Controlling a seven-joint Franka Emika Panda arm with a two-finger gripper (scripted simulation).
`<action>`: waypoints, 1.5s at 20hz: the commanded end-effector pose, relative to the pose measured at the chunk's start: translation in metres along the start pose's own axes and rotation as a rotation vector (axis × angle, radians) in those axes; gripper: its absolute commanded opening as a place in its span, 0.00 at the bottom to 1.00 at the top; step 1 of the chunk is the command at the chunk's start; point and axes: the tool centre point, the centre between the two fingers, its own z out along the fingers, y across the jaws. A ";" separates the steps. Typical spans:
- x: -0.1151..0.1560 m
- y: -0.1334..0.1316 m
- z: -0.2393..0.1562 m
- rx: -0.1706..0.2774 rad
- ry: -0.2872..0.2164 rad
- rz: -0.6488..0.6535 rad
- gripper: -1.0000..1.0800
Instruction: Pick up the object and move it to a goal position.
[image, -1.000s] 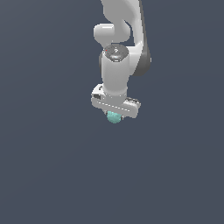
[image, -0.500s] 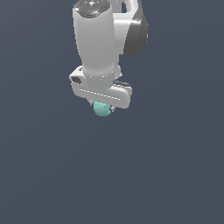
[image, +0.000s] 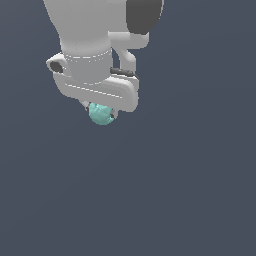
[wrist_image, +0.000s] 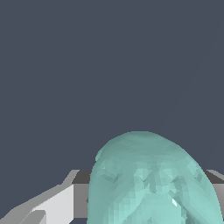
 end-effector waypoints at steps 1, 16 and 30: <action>0.008 0.005 -0.015 0.000 -0.001 0.000 0.00; 0.043 0.027 -0.081 -0.001 -0.001 -0.001 0.00; 0.057 0.035 -0.103 -0.001 -0.001 0.000 0.00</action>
